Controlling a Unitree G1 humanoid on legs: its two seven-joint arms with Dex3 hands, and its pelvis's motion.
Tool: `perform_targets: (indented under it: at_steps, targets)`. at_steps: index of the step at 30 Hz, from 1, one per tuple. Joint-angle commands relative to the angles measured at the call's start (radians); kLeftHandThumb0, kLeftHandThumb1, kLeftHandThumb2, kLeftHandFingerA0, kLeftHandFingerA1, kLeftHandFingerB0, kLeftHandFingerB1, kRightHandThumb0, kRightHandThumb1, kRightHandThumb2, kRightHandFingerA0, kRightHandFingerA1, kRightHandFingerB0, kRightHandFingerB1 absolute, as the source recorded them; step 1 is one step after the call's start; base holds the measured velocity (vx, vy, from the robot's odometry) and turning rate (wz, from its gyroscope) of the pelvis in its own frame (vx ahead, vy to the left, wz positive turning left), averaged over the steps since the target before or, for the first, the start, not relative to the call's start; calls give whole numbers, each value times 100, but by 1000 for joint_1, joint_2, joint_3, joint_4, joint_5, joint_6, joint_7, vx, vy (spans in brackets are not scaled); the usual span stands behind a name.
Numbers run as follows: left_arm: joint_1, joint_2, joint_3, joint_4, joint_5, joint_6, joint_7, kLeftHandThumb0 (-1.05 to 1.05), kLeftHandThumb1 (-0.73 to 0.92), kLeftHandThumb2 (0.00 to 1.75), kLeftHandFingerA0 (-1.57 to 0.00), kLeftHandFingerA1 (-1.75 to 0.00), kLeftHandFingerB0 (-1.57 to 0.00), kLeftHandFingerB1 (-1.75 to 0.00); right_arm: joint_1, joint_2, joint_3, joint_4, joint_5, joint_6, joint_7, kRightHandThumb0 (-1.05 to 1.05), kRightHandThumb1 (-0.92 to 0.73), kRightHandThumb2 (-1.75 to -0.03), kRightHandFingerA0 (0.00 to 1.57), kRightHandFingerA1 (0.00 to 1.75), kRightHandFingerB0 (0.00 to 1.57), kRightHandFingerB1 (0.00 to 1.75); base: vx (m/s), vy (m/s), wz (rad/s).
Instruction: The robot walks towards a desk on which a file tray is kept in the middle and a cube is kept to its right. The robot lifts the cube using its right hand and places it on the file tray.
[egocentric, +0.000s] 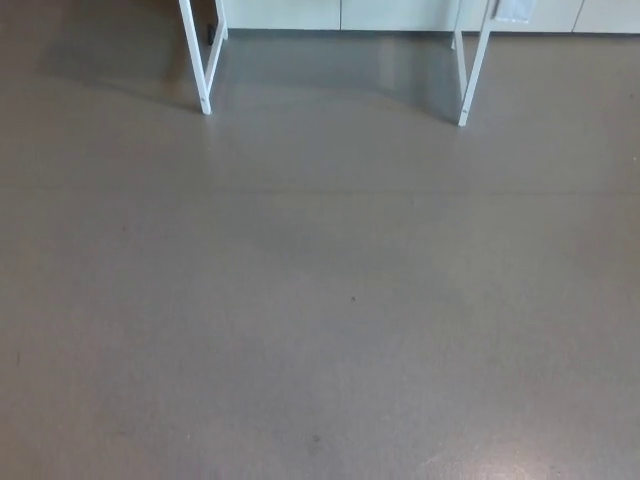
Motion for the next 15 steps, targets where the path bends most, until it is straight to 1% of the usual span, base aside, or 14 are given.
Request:
perform_targets:
  at_steps: [1, 2, 3, 4, 5, 6, 7, 8, 10, 12, 13, 15]
  targets:
    - [-46, 82, 5, 57, -13, -42, -97, -78, 50, 104, -21, -80, -15, -71, 54, -78, 238, -21, -266, -173, -137, -70, -45, -77, 32, 49, 24, 41, -131, -37, 11]
    - [-49, 82, 6, 60, -15, -43, -98, -78, 50, 104, -21, -80, -15, -71, 52, -80, 246, -19, -261, -172, -139, -70, -45, -77, 32, 49, 24, 41, -137, -38, 25]
    - [-51, 83, -4, 55, -6, -47, -101, -96, 48, 108, -5, -74, -9, -62, 38, 31, 14, -120, -22, 325, -126, -70, -80, -63, 42, 51, 36, 37, -142, -35, 0]
    - [-55, 83, -19, 61, 11, -49, -85, -95, 50, 108, -5, -73, -9, -61, 74, -60, 144, -14, -130, -90, -79, -76, -84, -65, 40, 43, 22, 29, -131, -18, -13]
    - [-53, 82, -16, 65, 3, -63, -90, -94, 48, 108, 0, -71, -9, -59, 70, -64, 150, -16, -128, -85, -77, -76, -84, -65, 40, 43, 22, 29, 0, 0, 0]
    - [-53, 78, -9, 66, -8, -57, -91, -86, 45, 106, 0, -69, -8, -58, 62, -68, 157, -12, -128, -83, -75, -76, -84, -65, 40, 43, 22, 29, 0, 0, 0]
    - [-50, 79, -6, 64, -14, -56, -95, -86, 49, 94, -8, -72, 0, -55, 56, -69, 163, -9, -128, -82, -74, -76, -84, -65, 40, 43, 22, 29, 75, 69, -6]
    - [-39, 82, -3, 54, -18, -58, -102, -81, 50, 98, -2, -64, 0, -49, 48, -68, 170, -2, -127, -82, -74, -76, -84, -65, 40, 43, 22, 29, 89, 133, -12]
    - [-26, 85, -2, 40, -20, -62, -109, -79, 51, 98, -2, -63, 0, -47, 38, -66, 179, 11, -127, -82, -74, -76, -84, -65, 40, 43, 22, 29, 112, 185, -18]
    - [-23, 80, 12, 43, -35, -74, -120, -76, 49, 97, -1, -63, 0, -49, 32, -66, 185, 23, -128, -85, -74, -76, -84, -65, 40, 43, 22, 29, 217, 346, -32]
    - [-20, 77, 25, 47, -47, -82, -132, -71, 67, 67, 0, -70, 0, -46, 30, -65, 187, 28, -129, -86, -74, -76, -84, -65, 40, 43, 22, 29, 280, 454, -57]
    - [-24, 72, 30, 49, -47, -84, -136, -71, 66, 68, 0, -70, 0, -48, 25, -66, 191, 38, -131, -89, -75, -76, -84, -65, 40, 43, 22, 29, 269, 376, -5]
